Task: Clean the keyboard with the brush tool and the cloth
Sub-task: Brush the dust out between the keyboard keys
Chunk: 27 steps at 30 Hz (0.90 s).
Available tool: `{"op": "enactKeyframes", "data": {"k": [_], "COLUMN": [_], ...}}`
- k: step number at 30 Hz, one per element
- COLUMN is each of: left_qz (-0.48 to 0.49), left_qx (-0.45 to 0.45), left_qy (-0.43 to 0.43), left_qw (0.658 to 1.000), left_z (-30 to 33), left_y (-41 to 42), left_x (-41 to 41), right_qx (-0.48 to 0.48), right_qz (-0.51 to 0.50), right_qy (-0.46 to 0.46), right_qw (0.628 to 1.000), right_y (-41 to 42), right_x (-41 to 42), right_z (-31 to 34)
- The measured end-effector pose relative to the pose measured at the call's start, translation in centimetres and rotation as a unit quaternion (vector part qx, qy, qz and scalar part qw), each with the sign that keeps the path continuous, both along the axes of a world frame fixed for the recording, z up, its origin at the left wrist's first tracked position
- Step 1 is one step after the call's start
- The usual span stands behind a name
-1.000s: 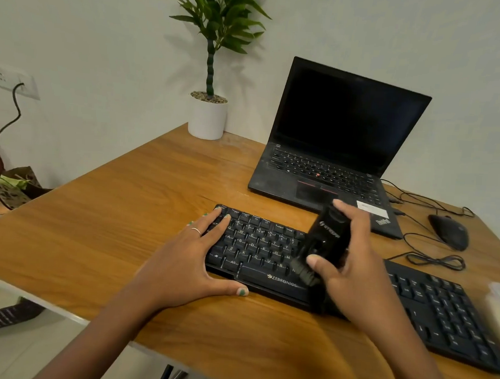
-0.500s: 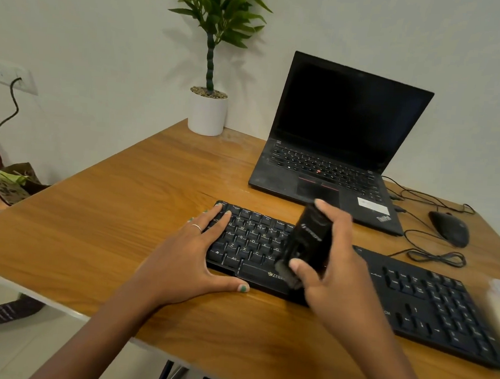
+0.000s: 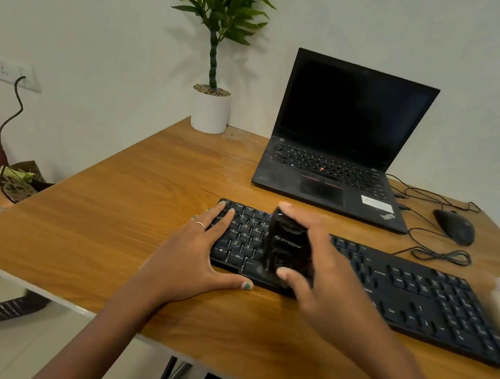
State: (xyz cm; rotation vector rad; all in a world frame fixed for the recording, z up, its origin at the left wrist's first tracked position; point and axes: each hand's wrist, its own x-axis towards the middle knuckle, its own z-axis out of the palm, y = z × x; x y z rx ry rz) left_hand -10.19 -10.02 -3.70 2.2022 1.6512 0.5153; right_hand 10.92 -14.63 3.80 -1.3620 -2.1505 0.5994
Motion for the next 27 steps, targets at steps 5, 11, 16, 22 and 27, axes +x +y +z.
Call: {"op": "enactKeyframes", "data": {"k": [5, 11, 16, 22, 27], "left_qz": [0.002, 0.002, 0.0, 0.002, 0.003], "left_qx": [-0.008, -0.001, 0.01, -0.007, -0.002], "left_qy": [0.002, 0.001, -0.001, -0.002, 0.002], "left_qw": [1.0, 1.0, 1.0, 1.0, 1.0], "left_z": [0.3, 0.0, -0.2, 0.0, 0.0], "left_y": [0.0, 0.0, 0.0, 0.0, 0.0], "left_x": [0.2, 0.0, -0.1, 0.0, 0.0], "right_qx": [-0.041, 0.01, 0.022, -0.053, -0.009], "right_qz": [-0.047, 0.021, 0.062, 0.01, 0.05], "right_qy": [-0.026, -0.045, -0.033, -0.012, -0.005], "right_qw": [0.998, 0.999, 0.997, 0.998, 0.999], "right_y": [0.2, 0.7, 1.3, 1.4, 1.5], "right_x": [5.8, 1.4, 0.1, 5.9, 1.2], "right_z": [1.6, 0.7, 0.3, 1.9, 0.3]}}
